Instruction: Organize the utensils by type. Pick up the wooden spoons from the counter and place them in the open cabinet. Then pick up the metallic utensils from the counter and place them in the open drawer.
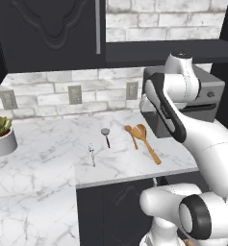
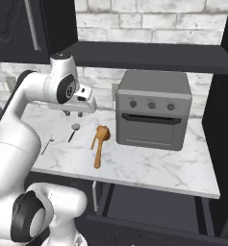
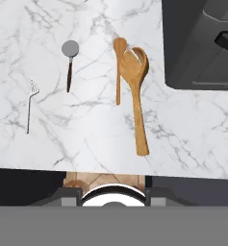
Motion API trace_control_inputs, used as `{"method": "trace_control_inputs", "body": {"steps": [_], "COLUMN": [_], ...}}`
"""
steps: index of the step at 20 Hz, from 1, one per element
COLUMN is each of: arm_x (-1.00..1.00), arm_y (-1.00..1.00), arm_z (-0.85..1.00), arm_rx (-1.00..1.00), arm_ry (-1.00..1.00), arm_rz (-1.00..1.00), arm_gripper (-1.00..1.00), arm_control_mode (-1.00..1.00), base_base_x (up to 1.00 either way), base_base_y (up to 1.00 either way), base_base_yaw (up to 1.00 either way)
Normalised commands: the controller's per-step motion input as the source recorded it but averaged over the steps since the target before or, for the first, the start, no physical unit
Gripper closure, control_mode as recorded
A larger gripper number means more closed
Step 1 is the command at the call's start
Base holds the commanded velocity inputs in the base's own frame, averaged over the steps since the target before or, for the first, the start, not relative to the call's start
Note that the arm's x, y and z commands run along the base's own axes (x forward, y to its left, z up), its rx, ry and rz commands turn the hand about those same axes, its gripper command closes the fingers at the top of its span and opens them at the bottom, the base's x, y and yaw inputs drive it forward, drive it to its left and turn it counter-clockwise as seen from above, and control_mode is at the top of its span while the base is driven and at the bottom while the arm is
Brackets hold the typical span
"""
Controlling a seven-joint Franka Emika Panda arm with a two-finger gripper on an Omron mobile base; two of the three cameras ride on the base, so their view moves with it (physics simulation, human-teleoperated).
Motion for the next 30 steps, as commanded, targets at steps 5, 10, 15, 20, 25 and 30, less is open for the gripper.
{"method": "trace_control_inputs", "body": {"steps": [5,10,15,20,25,30], "arm_x": [-0.05,-0.01,0.00,0.00,0.04,0.09], "arm_y": [-0.22,-0.30,-0.13,-0.03,0.00,0.00], "arm_z": [-0.13,-0.33,-0.43,-0.72,-0.67,-0.49], "arm_rx": [0.00,-0.01,0.00,-0.04,-0.03,0.00], "arm_ry": [0.00,0.00,0.01,0.09,0.08,0.12], "arm_rz": [0.00,0.00,0.00,0.00,0.02,0.01], "arm_gripper": [-1.00,-1.00,-1.00,-1.00,-1.00,-1.00], "arm_control_mode": [-1.00,-1.00,-1.00,-1.00,-1.00,-1.00], "base_base_x": [0.00,0.00,0.00,0.00,0.00,0.00], "base_base_y": [0.00,0.00,0.00,0.00,0.00,0.00], "base_base_yaw": [0.00,0.00,0.00,0.00,0.00,0.00]}}
